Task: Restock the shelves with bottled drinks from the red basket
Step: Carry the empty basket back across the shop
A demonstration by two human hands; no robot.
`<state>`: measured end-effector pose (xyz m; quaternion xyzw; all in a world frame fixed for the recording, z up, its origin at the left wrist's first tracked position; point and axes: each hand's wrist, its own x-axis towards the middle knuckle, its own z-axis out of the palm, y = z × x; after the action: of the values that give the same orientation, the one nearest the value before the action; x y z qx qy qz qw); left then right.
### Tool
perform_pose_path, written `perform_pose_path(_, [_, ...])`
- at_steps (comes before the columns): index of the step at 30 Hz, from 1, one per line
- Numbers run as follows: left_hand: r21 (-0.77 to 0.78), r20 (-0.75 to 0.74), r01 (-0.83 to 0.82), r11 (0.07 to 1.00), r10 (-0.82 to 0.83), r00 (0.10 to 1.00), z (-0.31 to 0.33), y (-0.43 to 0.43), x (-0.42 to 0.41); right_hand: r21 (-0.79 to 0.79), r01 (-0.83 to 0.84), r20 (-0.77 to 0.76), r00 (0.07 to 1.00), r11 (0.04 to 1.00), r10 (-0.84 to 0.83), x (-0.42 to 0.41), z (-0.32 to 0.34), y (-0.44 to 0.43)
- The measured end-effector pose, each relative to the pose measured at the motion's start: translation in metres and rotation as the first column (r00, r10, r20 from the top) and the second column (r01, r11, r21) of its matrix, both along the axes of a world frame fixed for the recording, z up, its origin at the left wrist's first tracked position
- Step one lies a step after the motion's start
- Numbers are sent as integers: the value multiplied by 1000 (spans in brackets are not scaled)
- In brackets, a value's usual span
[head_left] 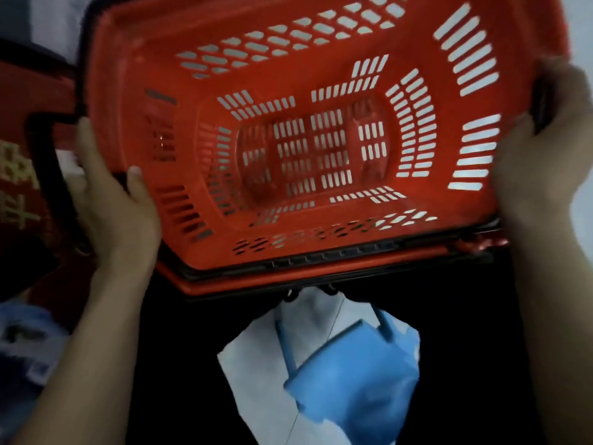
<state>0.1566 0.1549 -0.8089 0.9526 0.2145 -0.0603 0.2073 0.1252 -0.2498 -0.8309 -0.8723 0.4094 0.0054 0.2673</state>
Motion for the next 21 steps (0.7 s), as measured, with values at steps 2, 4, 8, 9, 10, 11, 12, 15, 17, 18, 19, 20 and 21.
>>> perform_pose_path(2, [-9, -24, 22, 1000, -23, 999, 38, -10, 2, 39, 89, 39, 995, 995, -90, -20, 48, -6])
perform_pose_path(4, [2, 2, 70, 998, -70, 998, 87, -21, 8, 59, 187, 61, 980, 980, -191, -41, 101, -8])
perform_pose_path(8, [54, 17, 165, 985, -166, 986, 193, -48, 30, 69, 305, 68, 949, 950, -309, -49, 215, -14])
perform_pose_path(9, [53, 22, 192, 980, -194, 981, 220, -55, 36, 74, 318, 75, 944, 945, -323, -52, 243, -19])
perform_pose_path(10, [51, 29, 208, 977, -210, 977, 248, -63, 42, 73, 331, 84, 938, 941, -337, -50, 273, -22])
perform_pose_path(11, [56, 45, 224, 973, -226, 973, 276, -70, 48, 83, 352, 92, 929, 932, -359, -49, 301, -27])
perform_pose_path(12, [60, 66, 237, 970, -241, 968, 305, -79, 54, 93, 369, 95, 921, 925, -377, -48, 329, -31])
perform_pose_path(15, [57, 122, 298, 953, -303, 945, 387, -104, 65, 109, 395, 109, 907, 912, -406, -54, 410, -47])
perform_pose_path(17, [49, 177, 344, 938, -347, 921, 432, -118, 70, 117, 393, 137, 903, 912, -406, -59, 453, -59])
perform_pose_path(18, [45, 194, 347, 937, -349, 917, 452, -126, 72, 116, 403, 150, 896, 908, -417, -61, 472, -64])
perform_pose_path(19, [43, 211, 348, 936, -349, 913, 469, -133, 75, 113, 418, 168, 886, 902, -432, -62, 489, -69])
perform_pose_path(20, [43, 224, 349, 936, -350, 910, 484, -142, 78, 109, 430, 195, 875, 896, -443, -63, 503, -75])
perform_pose_path(21, [42, 239, 352, 935, -351, 905, 497, -151, 80, 108, 439, 221, 864, 892, -453, -64, 515, -81])
